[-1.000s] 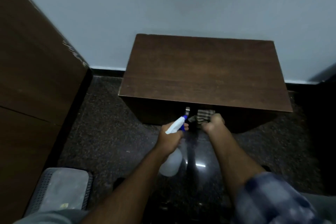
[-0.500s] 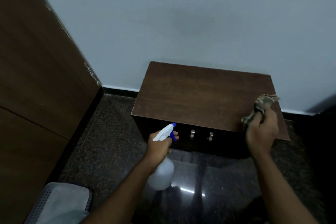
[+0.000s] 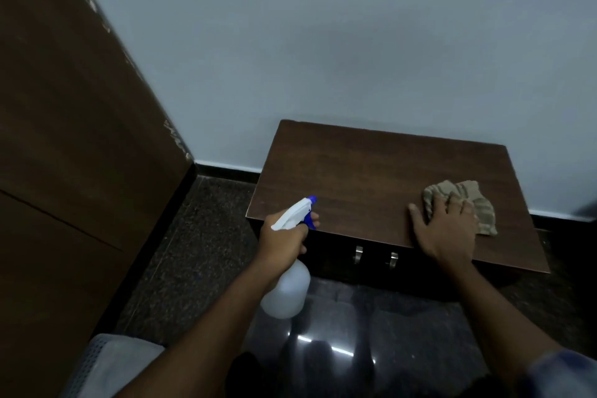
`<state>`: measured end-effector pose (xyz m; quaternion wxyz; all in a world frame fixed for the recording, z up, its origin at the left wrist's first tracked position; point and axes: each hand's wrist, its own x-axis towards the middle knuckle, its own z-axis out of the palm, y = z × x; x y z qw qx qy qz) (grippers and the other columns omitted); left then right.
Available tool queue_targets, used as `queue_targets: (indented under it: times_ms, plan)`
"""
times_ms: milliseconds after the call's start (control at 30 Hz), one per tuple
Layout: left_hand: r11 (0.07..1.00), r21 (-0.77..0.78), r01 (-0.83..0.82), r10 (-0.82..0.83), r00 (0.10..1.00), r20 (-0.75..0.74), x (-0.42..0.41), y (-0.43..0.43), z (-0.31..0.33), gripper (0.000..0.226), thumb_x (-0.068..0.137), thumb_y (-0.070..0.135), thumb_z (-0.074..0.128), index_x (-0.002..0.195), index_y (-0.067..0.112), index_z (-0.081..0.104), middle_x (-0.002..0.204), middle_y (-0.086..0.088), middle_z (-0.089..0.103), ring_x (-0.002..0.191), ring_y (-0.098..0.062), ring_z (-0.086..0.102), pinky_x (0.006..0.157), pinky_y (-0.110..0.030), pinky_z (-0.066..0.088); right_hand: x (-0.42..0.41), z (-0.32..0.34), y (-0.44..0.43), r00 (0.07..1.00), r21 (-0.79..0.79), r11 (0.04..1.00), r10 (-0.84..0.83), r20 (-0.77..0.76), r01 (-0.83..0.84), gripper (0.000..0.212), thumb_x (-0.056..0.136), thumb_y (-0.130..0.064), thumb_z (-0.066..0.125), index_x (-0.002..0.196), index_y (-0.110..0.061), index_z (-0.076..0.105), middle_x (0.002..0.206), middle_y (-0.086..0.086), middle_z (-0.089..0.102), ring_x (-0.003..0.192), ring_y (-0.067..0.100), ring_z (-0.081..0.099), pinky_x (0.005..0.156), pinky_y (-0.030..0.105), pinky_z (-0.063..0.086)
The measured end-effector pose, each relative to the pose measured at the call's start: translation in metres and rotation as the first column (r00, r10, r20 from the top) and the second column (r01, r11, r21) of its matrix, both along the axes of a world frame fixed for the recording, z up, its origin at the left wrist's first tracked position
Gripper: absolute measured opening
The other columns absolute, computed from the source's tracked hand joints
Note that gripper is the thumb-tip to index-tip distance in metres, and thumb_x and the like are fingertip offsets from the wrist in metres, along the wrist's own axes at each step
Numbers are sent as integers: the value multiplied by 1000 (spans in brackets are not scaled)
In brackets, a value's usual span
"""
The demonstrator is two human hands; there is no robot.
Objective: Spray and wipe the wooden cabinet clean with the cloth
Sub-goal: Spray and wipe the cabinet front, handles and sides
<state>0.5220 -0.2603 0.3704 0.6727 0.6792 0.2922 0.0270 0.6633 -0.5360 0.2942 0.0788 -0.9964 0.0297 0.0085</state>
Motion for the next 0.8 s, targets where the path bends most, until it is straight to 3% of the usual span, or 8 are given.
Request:
queue_targets:
  times_ms: [33, 100, 200, 300, 400, 533, 700, 800]
  plan:
    - [1000, 5, -24, 24, 1000, -4, 3, 6, 1, 43, 80, -14, 52, 102, 11, 79, 90, -3, 81, 75, -13, 74, 47, -22, 46, -2, 3, 23, 1000, 11, 1000, 18, -5, -18, 82, 94, -73, 29, 150, -15, 44, 155, 22, 38, 145, 40, 29, 121, 52, 19]
    - [997, 20, -80, 80, 997, -7, 9, 20, 4, 43, 78, -14, 51, 103, 8, 79, 87, -5, 81, 65, -15, 70, 42, -24, 44, -16, 6, 78, 964, 36, 963, 265, 29, -266, 75, 96, -69, 29, 146, -17, 49, 152, 17, 45, 142, 34, 37, 120, 44, 21]
    - [984, 80, -159, 160, 987, -7, 15, 44, 9, 47, 75, -13, 50, 102, 14, 78, 67, -5, 76, 39, -15, 53, 40, -23, 40, -52, 2, 174, 697, 83, 693, 717, 33, -716, 64, 97, -60, 28, 149, -26, 45, 158, 6, 39, 147, 27, 30, 123, 39, 17]
    - [966, 100, -239, 238, 971, 18, 22, 63, 15, 50, 72, -13, 50, 94, 22, 79, 51, -2, 66, 32, -14, 46, 40, -24, 40, -47, 3, 251, 547, 149, 541, 837, 6, -828, 68, 91, -56, 27, 151, -28, 39, 160, 6, 34, 147, 31, 26, 120, 45, 21]
    - [966, 102, -238, 236, 971, 28, 29, 74, 20, 41, 70, -11, 49, 79, 17, 77, 62, -2, 74, 34, -16, 43, 39, -23, 37, 12, 2, 299, 580, -40, 578, 811, -76, -815, 72, 88, -52, 40, 154, -24, 33, 164, 8, 23, 149, 34, 20, 119, 48, 17]
    - [975, 132, -177, 176, 984, 20, 47, 74, 19, 42, 71, -10, 48, 86, 14, 79, 81, -7, 80, 40, -19, 48, 43, -24, 40, 104, 5, 314, 718, 39, 725, 688, -109, -688, 64, 101, -53, 26, 160, -28, 20, 168, 3, 8, 154, 33, 6, 123, 54, 4]
    - [994, 92, -54, 54, 999, 2, 91, 42, 18, 41, 72, -13, 47, 95, 3, 77, 87, -8, 81, 46, -8, 66, 38, -24, 41, 151, 1, 228, 775, 42, 780, 626, -92, -625, 64, 102, -53, 21, 160, -28, 19, 168, 3, 13, 155, 29, 6, 124, 50, 2]
    - [994, 94, 63, -64, 998, 5, 120, 7, 19, 39, 72, -11, 49, 92, 6, 78, 87, -6, 81, 73, -17, 77, 43, -26, 45, 161, 1, 152, 815, 30, 820, 572, -97, -572, 64, 101, -55, 20, 160, -30, 21, 168, 1, 14, 155, 27, 7, 125, 49, 3]
